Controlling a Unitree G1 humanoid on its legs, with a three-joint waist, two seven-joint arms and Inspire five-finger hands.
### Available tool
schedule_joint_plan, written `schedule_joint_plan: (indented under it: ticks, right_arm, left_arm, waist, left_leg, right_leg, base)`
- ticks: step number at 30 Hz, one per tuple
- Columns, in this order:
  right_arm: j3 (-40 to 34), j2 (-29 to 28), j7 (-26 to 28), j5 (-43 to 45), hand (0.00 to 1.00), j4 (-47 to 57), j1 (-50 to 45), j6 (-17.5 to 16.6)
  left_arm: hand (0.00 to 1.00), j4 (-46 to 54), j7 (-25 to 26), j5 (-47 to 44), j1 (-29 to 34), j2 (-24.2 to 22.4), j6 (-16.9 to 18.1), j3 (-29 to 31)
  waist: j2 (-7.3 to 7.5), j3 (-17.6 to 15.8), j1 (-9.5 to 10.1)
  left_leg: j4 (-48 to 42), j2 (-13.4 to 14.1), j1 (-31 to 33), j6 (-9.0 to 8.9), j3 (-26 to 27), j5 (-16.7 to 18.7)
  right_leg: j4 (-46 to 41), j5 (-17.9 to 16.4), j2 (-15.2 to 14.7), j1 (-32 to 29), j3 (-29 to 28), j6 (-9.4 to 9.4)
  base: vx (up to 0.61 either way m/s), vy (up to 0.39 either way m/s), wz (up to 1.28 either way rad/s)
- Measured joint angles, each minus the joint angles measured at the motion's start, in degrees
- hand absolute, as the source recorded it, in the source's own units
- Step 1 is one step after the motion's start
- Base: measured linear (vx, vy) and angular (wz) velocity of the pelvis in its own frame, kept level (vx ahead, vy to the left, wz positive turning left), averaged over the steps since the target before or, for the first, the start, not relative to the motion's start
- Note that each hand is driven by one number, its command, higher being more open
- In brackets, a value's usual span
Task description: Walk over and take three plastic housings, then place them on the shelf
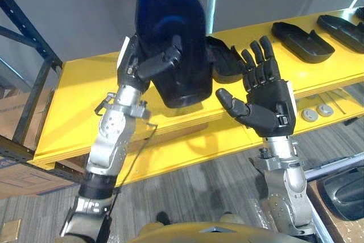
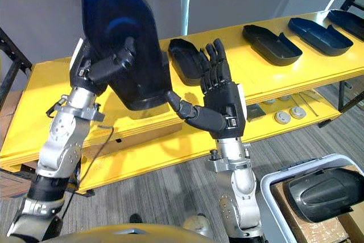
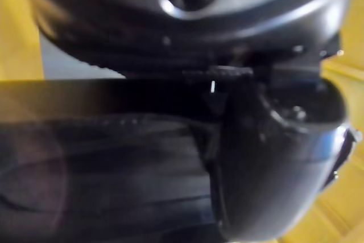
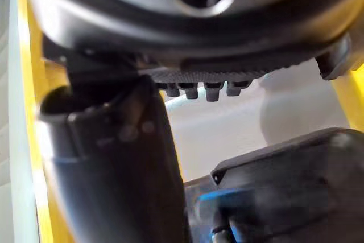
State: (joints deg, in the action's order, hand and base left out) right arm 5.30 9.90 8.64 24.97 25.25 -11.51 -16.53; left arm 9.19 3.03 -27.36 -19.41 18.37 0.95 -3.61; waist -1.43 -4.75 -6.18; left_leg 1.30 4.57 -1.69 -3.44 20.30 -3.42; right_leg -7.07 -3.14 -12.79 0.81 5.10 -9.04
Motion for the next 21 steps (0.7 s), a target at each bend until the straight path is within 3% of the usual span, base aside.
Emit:
schedule_joint_plan:
  ticks: [4,8,13,21]
  right_arm:
    - [-0.09,2.12,1.63,0.07,1.00,0.00,0.11,0.87]
    - [0.24,3.48,2.41,0.18,1.00,0.06,0.12,1.74]
    - [3.06,4.28,3.79,0.22,1.00,0.20,0.84,3.85]
    - [6.52,6.16,3.64,0.11,1.00,2.49,1.20,4.99]
  left_arm:
    - [0.00,-8.60,4.77,-0.53,-5.86,2.31,-1.38,3.73]
    - [0.00,-15.78,6.77,-1.42,-10.06,3.04,-3.38,4.62]
    - [0.00,-21.81,7.26,-1.10,-13.06,4.21,-6.98,4.61]
    - [0.00,-24.63,4.87,-1.75,-18.73,6.03,-12.32,5.17]
  waist:
    - [-0.52,-0.06,-2.08]
    - [-0.97,-0.26,-2.84]
    - [-2.12,-1.84,-3.26]
    - [-2.23,-5.43,-2.81]
  left_leg:
    - [0.89,-0.11,0.30,0.01,1.74,-0.06]
    - [1.13,-0.16,1.28,0.08,2.44,-0.32]
    - [0.97,-0.09,2.67,0.08,2.72,-0.72]
    - [0.72,0.04,3.51,0.08,2.81,-0.70]
  right_leg:
    - [-0.84,0.00,0.10,-2.13,-1.76,0.00]
    - [-1.35,0.04,0.27,-3.98,-2.68,-0.06]
    - [-2.27,0.03,0.58,-5.93,-3.53,-0.06]
    - [-2.77,0.03,0.32,-6.85,-3.65,-0.06]
  base:
    - [-0.02,0.022,-0.20]
    - [-0.01,0.011,-0.08]
    - [0.00,0.000,0.00]
    - [0.00,0.000,0.00]
